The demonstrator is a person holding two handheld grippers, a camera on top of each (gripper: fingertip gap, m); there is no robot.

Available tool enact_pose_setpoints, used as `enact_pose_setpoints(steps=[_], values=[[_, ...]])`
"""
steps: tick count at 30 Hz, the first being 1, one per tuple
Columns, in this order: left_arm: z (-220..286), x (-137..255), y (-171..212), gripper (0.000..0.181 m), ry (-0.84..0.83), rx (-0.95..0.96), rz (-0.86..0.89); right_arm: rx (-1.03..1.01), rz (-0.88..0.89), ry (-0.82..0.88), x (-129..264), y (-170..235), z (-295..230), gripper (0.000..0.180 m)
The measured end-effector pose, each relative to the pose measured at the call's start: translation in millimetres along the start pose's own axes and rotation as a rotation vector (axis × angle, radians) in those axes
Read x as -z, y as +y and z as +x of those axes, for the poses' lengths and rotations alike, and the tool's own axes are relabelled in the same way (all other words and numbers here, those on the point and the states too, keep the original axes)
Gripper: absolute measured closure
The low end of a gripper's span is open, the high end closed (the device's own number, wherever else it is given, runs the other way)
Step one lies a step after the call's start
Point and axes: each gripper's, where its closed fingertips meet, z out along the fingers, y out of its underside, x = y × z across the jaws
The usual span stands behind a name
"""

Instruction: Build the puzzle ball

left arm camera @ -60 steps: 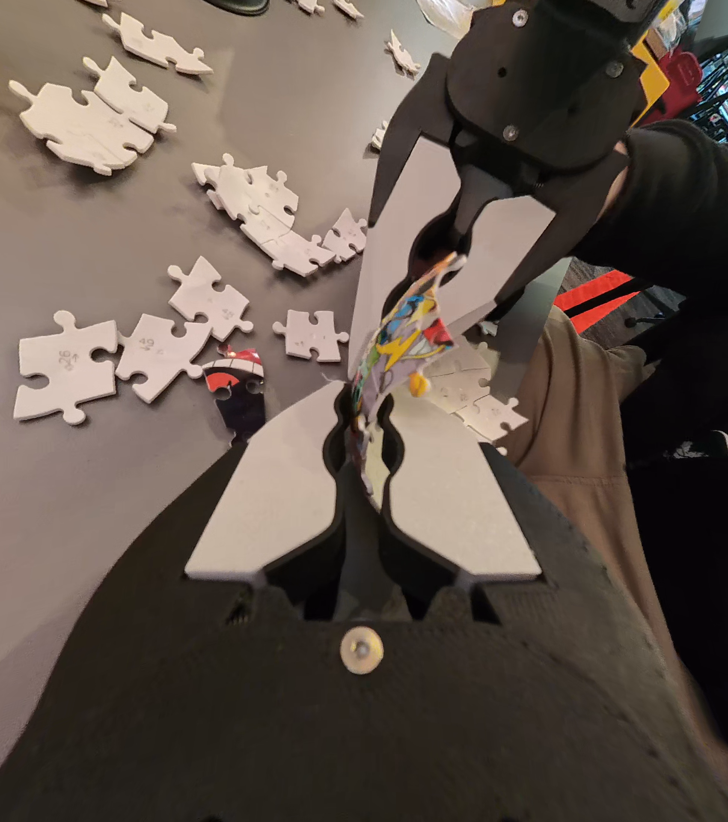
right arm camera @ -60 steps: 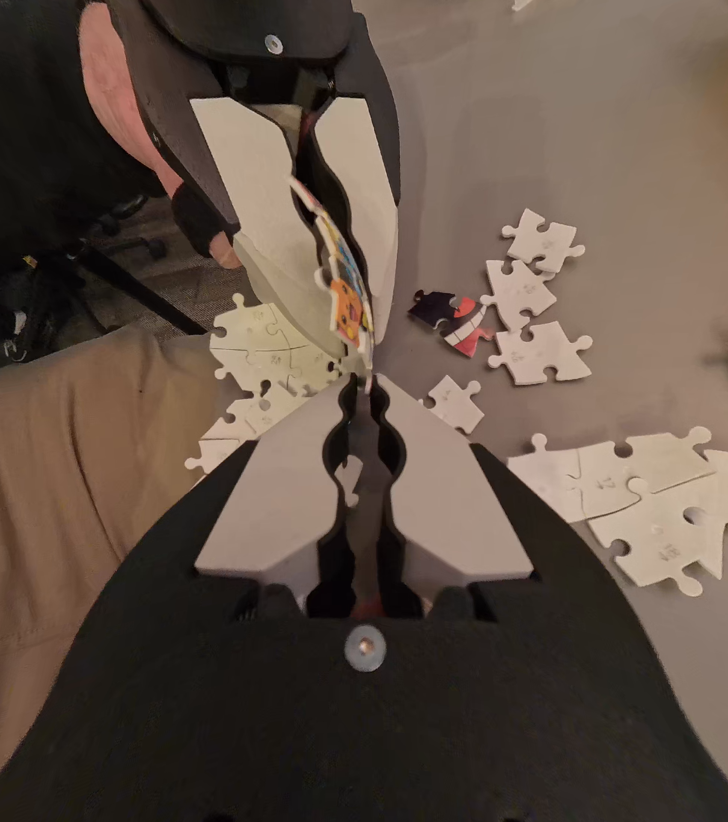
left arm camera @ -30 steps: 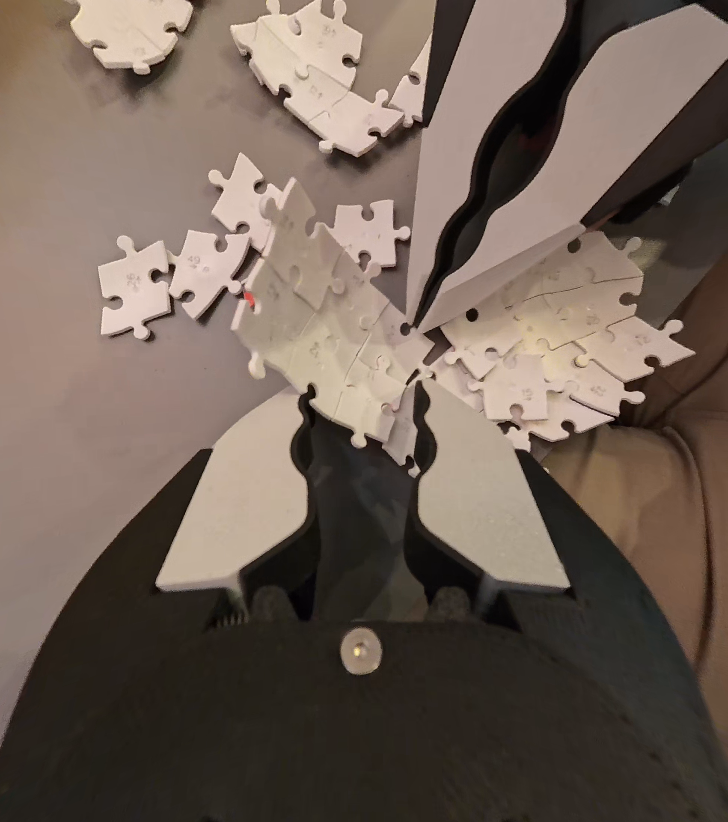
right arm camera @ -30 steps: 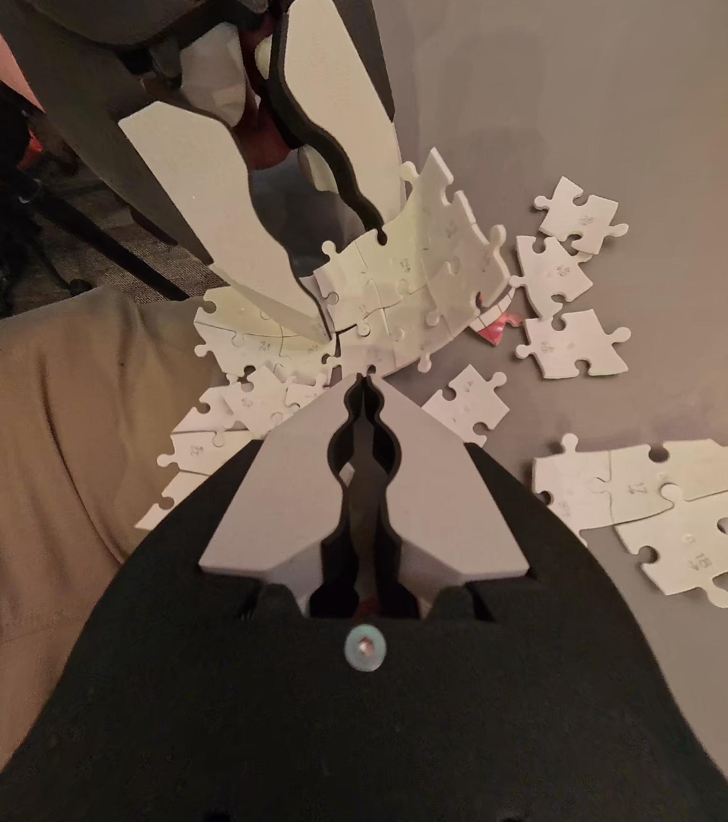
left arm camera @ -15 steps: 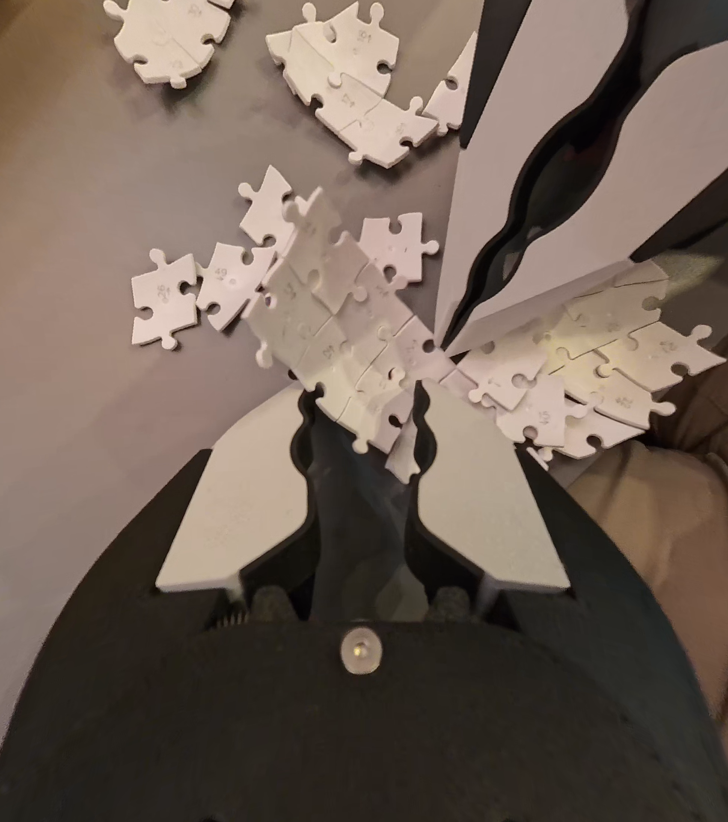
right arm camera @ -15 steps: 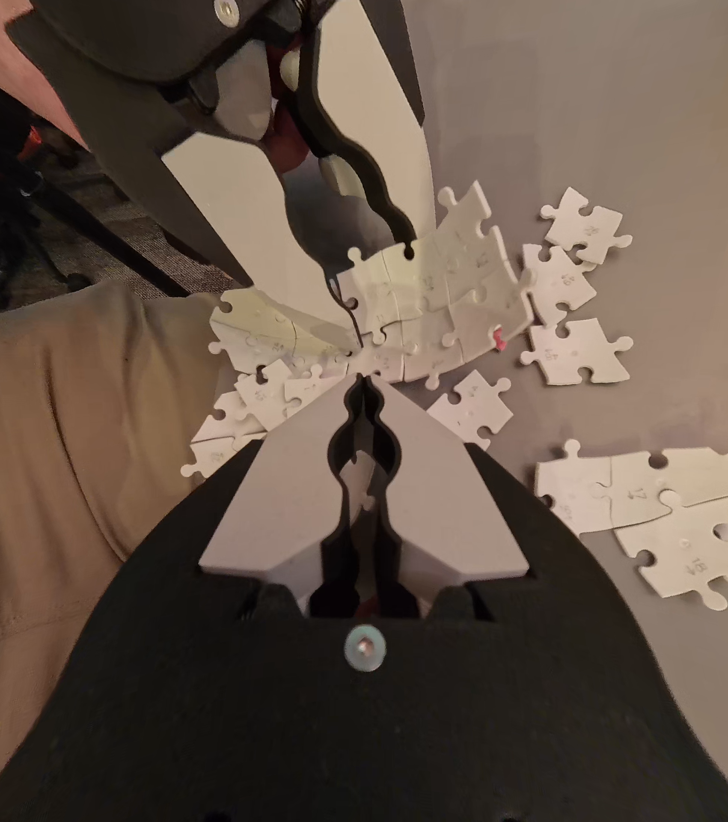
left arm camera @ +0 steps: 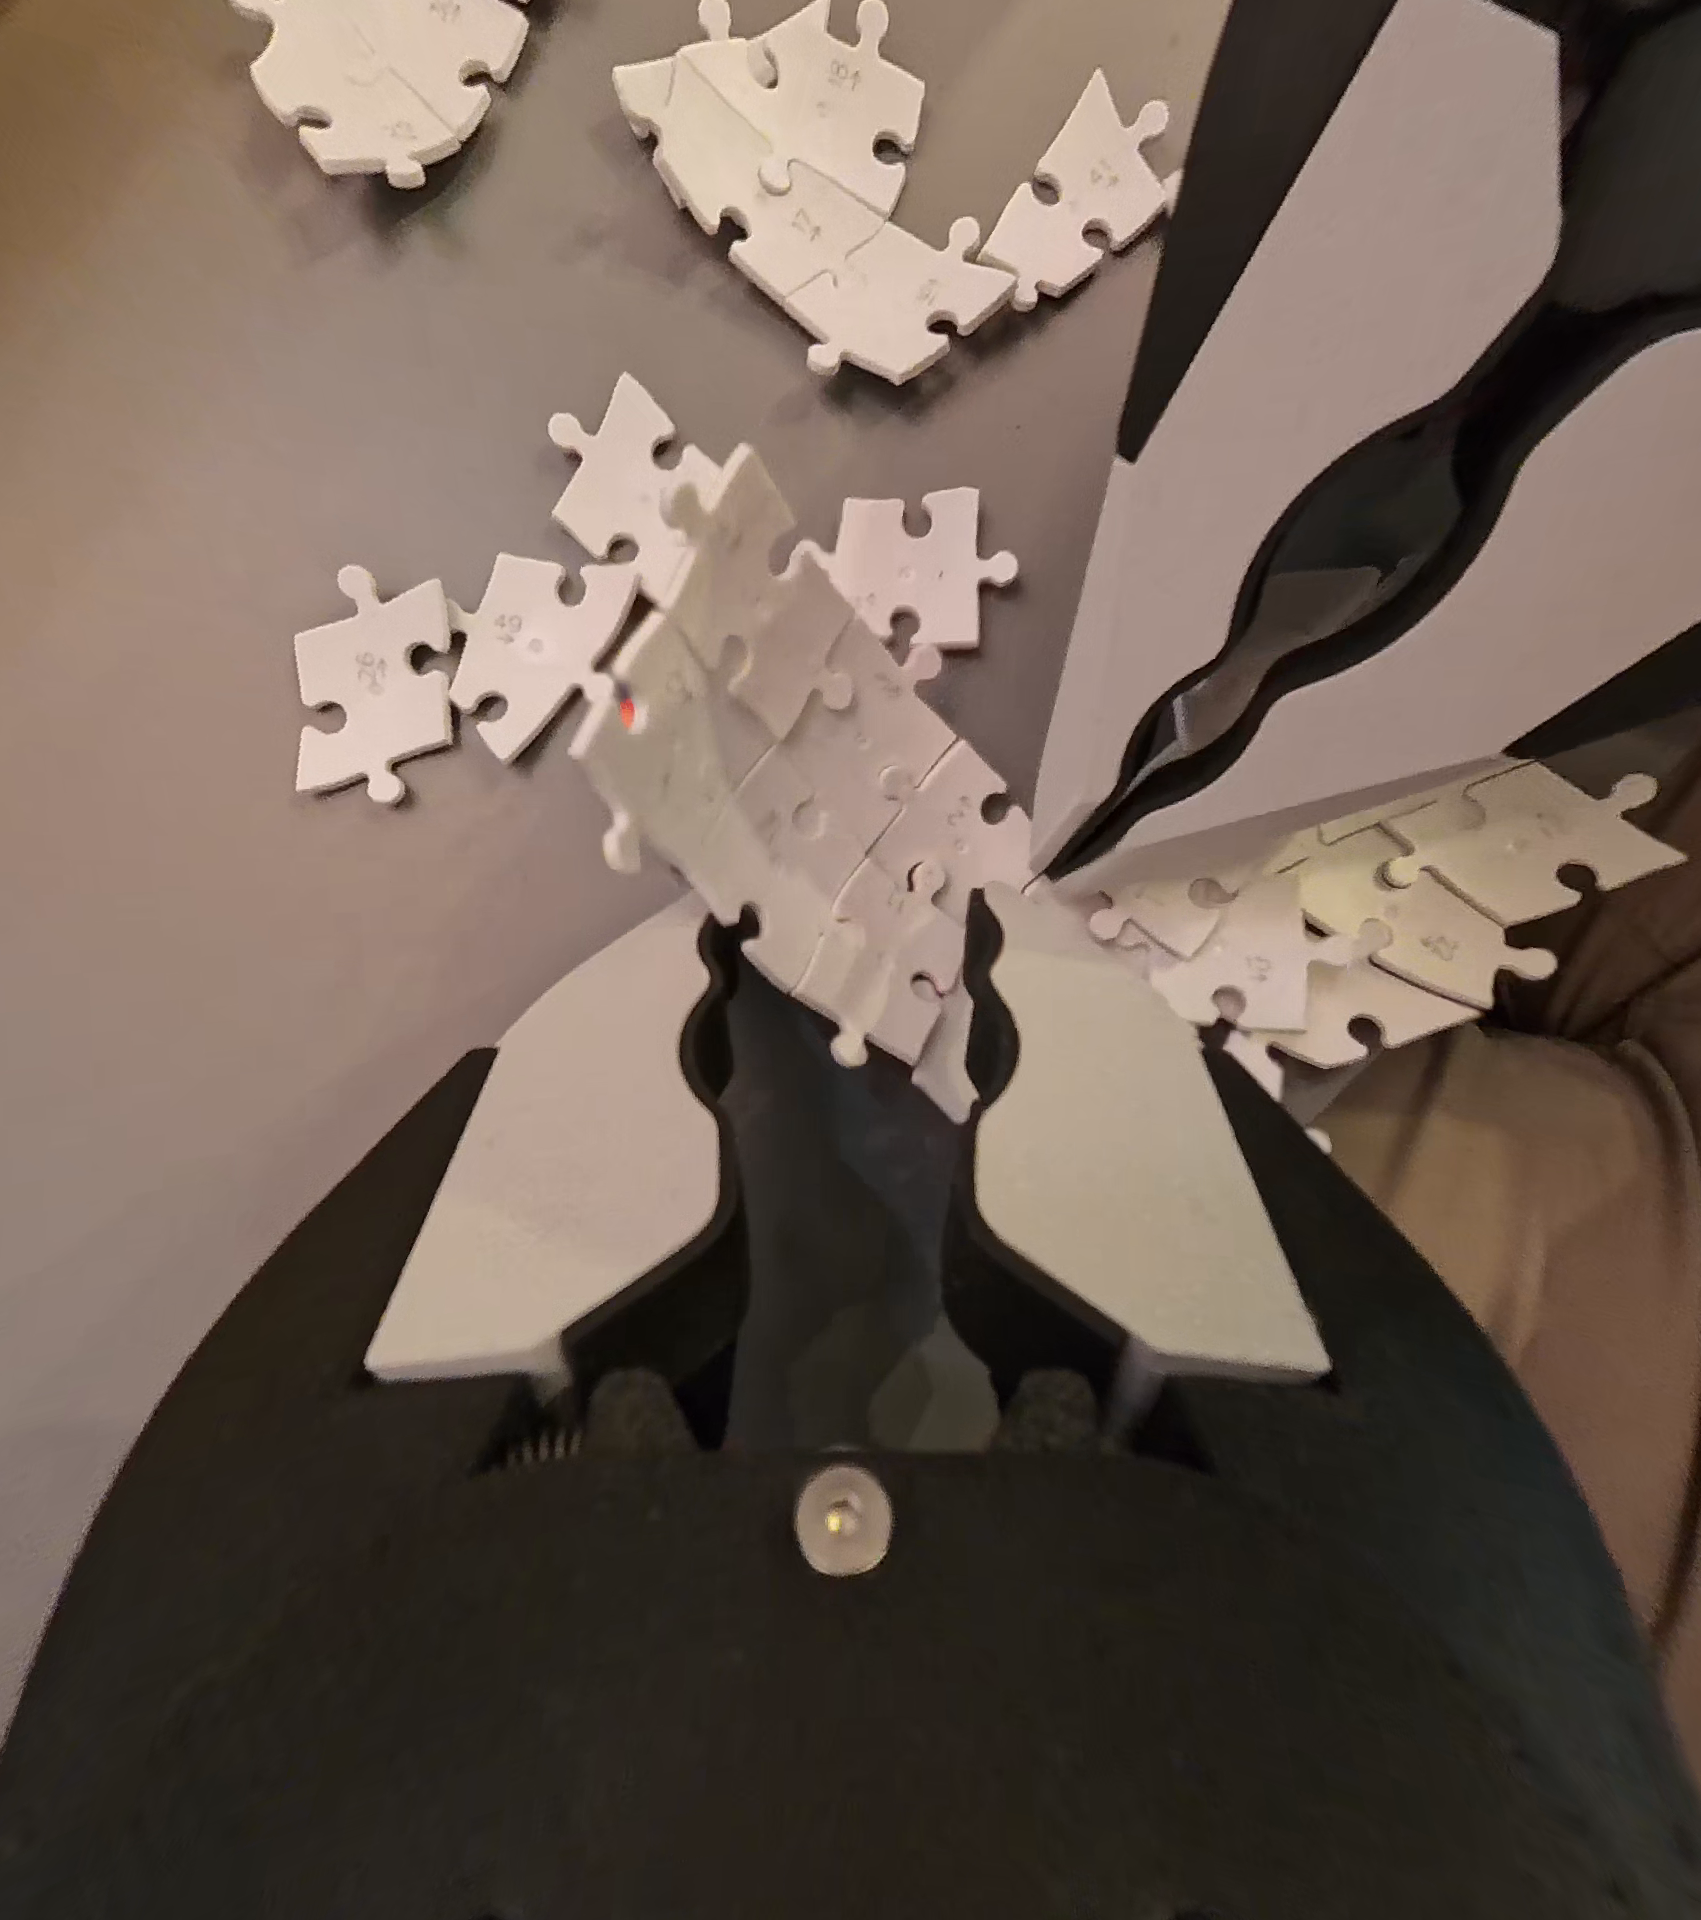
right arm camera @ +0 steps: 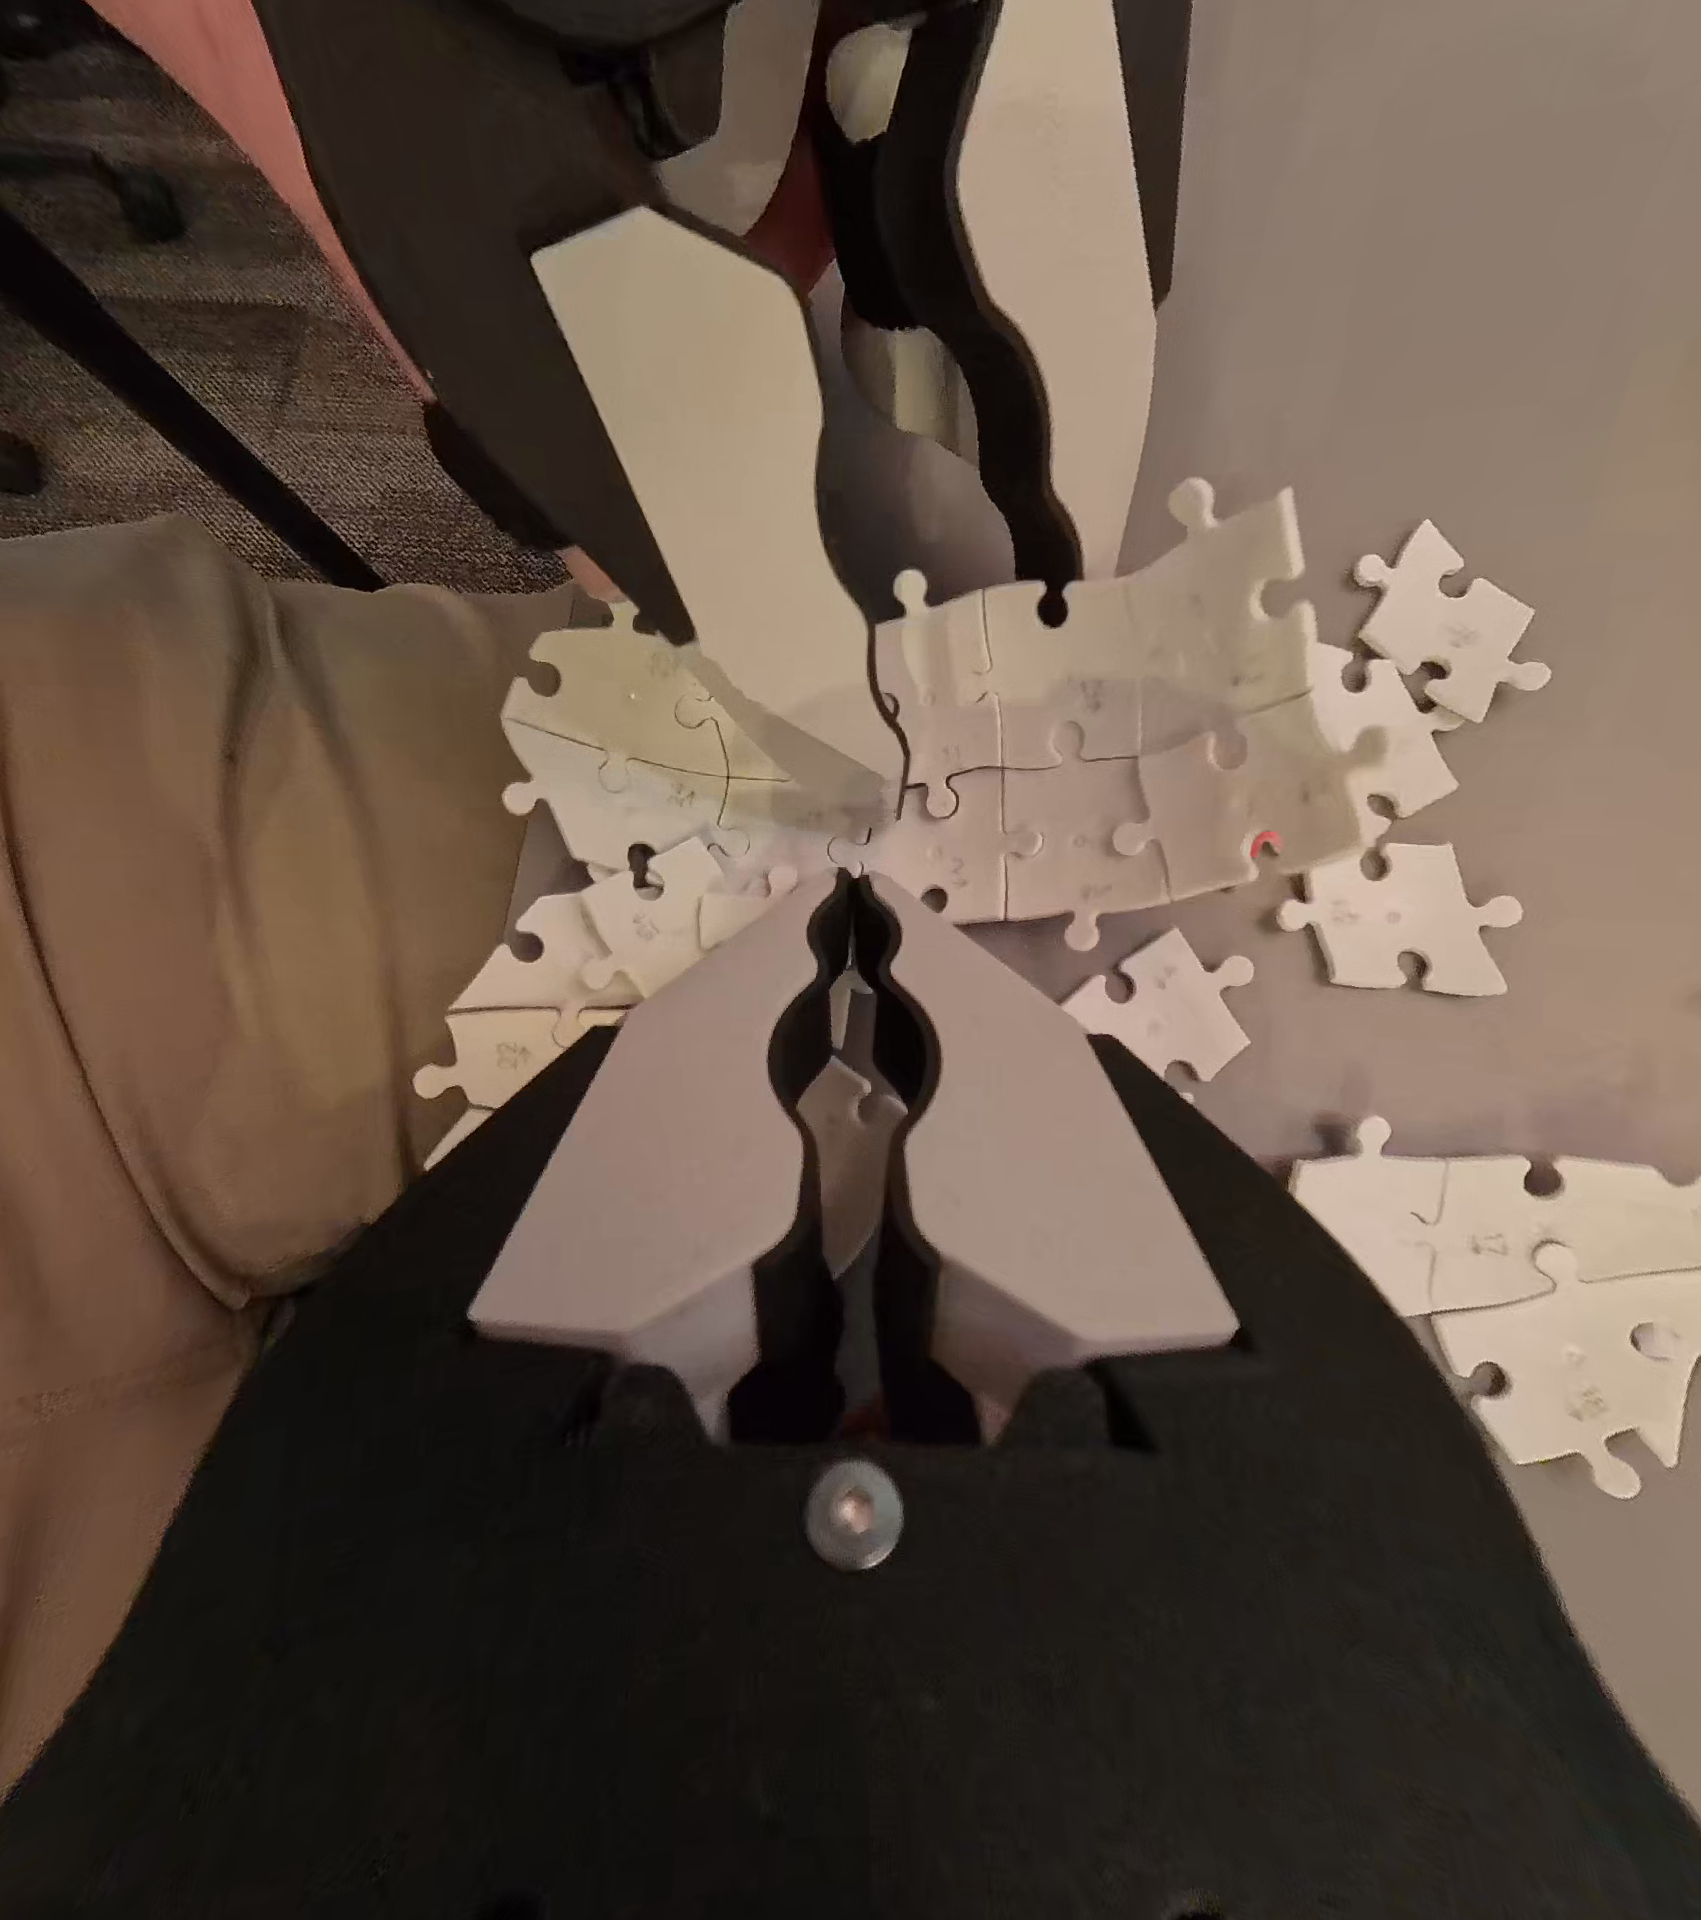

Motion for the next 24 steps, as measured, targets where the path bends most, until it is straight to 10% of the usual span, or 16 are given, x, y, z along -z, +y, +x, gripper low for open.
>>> enact_pose_setpoints(steps=[24], values=[[-6.0,7.9,2.7,0.152,0.075,0.170,0.046,-0.004,-0.019,0.020,-1.3,-1.1,-0.1,0.180]])
